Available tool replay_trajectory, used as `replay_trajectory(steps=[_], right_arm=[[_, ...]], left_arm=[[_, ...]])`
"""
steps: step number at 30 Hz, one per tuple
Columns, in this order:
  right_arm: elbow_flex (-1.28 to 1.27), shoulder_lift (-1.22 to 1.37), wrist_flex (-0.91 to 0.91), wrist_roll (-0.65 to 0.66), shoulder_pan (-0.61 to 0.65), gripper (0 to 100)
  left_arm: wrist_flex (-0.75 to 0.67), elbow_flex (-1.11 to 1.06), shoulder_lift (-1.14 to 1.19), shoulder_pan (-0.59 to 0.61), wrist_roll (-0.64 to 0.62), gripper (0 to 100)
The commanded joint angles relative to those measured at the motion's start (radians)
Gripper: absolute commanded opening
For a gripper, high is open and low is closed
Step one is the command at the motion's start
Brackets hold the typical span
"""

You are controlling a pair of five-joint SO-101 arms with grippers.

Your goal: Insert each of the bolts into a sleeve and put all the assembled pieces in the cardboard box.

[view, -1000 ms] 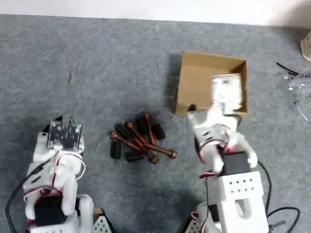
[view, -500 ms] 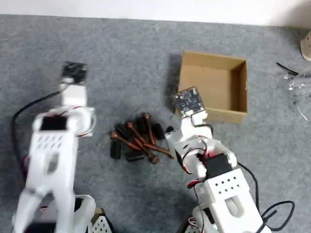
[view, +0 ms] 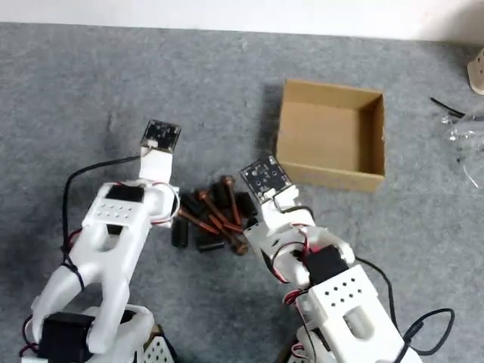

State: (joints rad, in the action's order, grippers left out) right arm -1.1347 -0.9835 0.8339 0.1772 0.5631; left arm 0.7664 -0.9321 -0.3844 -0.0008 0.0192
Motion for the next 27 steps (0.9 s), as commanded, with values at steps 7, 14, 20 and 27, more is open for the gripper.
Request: replay_trajectory(steps=[7,14,20,27], right_arm=[[0.035,0.302,-0.160,-0.078,0.038,17.8],[0.320,0.684,-0.133,-0.080,0.033,17.8],[0.409,0.766,-0.134,-0.080,0.033,17.8],[0.449,0.866,-0.197,-0.080,0.033,17.8]], left_arm=[[-0.077,-0.005,0.002,0.137,-0.104,9],[-0.080,-0.007,0.002,0.139,-0.104,9],[-0.081,-0.007,0.002,0.139,-0.104,9],[-0.081,-0.007,0.002,0.139,-0.104,9]])
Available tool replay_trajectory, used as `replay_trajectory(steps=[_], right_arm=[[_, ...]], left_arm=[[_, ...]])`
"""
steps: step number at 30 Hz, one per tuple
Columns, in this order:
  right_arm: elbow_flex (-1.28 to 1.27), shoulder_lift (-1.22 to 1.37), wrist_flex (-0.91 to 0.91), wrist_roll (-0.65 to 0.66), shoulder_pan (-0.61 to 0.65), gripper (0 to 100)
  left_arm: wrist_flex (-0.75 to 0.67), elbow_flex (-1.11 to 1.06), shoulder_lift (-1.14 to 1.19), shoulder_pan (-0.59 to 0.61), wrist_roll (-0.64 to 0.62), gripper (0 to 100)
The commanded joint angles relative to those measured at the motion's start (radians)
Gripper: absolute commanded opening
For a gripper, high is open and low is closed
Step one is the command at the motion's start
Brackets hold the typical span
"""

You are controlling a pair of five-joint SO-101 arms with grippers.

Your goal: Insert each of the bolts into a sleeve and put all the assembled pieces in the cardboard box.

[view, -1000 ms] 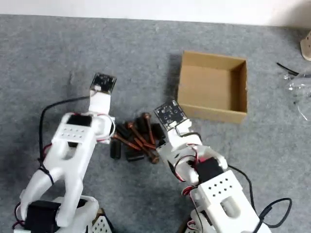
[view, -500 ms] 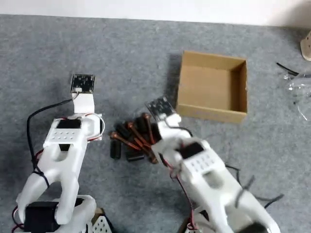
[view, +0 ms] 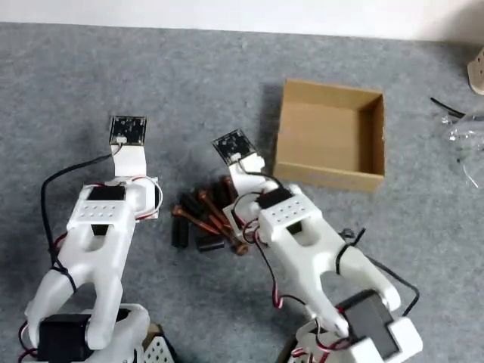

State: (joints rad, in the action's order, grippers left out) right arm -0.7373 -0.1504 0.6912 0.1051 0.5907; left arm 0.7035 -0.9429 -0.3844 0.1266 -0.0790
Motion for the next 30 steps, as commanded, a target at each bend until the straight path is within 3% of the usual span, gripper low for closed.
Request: replay_trajectory(steps=[1,11,30], right_arm=[[0.068,0.061,-0.061,-0.008,0.005,17.8],[0.168,0.205,-0.061,-0.008,-0.085,17.8],[0.289,0.377,0.018,-0.008,-0.085,17.6]], left_arm=[[-0.018,0.005,0.002,0.012,-0.006,9],[-0.018,0.007,0.002,0.045,-0.008,9],[-0.018,0.004,0.002,0.044,-0.006,9]])
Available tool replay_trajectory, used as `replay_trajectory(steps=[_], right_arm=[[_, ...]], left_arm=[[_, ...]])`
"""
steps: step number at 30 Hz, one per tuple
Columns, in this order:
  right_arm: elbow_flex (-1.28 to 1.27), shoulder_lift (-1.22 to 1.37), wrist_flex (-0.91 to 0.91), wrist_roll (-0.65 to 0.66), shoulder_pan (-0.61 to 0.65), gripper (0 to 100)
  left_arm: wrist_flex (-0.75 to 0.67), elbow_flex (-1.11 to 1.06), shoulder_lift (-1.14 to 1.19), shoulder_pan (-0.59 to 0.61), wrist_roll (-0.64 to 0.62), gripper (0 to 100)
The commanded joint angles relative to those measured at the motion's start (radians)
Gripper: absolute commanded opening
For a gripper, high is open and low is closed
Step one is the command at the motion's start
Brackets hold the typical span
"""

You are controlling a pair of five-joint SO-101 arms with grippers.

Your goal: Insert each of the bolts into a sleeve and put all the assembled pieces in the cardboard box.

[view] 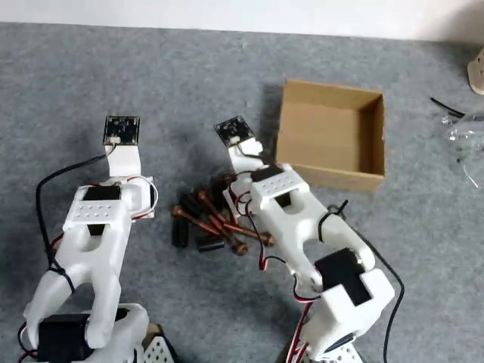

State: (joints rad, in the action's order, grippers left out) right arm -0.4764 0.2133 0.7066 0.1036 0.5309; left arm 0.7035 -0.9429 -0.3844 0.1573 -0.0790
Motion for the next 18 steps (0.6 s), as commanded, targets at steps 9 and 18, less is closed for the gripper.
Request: replay_trajectory(steps=[9,18], right_arm=[[0.031,0.008,0.041,-0.005,-0.025,0.5],[-0.007,-0.154,0.081,0.000,-0.036,0.3]], left_arm=[[-0.018,0.004,0.002,0.013,-0.006,9],[-0.018,0.004,0.002,0.013,-0.006,9]])
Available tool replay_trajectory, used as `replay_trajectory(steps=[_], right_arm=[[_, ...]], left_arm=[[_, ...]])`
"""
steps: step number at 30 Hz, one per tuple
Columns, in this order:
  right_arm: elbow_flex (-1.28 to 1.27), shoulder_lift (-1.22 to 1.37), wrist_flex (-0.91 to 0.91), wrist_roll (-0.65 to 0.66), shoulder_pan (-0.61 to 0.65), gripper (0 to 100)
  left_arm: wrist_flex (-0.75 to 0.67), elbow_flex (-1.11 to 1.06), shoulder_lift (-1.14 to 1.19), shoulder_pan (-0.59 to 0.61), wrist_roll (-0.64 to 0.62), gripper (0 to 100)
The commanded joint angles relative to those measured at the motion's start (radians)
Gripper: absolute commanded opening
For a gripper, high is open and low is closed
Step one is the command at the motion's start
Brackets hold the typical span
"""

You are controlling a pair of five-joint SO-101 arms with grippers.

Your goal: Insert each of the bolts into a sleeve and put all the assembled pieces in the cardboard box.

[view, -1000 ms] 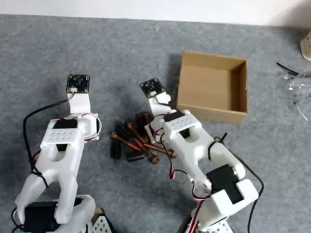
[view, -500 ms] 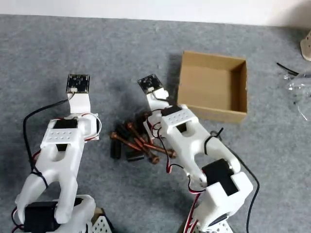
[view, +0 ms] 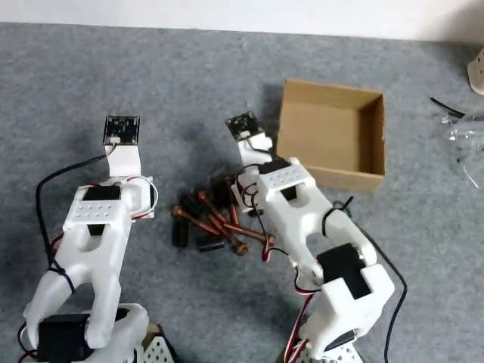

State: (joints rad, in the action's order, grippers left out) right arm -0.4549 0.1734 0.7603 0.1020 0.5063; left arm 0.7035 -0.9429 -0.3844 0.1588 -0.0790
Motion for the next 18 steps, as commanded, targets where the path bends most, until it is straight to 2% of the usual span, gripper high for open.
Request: replay_trajectory(steps=[1,8,13,18], right_arm=[[-0.064,-0.165,0.022,0.002,-0.025,0.3],[-0.343,-0.533,-0.105,0.005,-0.131,0.3],[-0.461,-0.714,-0.127,0.005,-0.136,0.3],[-0.541,-0.848,-0.128,0.005,-0.137,0.3]], left_arm=[[-0.018,0.004,0.002,0.012,-0.006,9],[-0.018,0.004,0.002,0.010,-0.006,9],[-0.018,0.004,0.002,0.001,-0.006,9],[-0.018,0.005,0.004,-0.114,-0.006,9]])
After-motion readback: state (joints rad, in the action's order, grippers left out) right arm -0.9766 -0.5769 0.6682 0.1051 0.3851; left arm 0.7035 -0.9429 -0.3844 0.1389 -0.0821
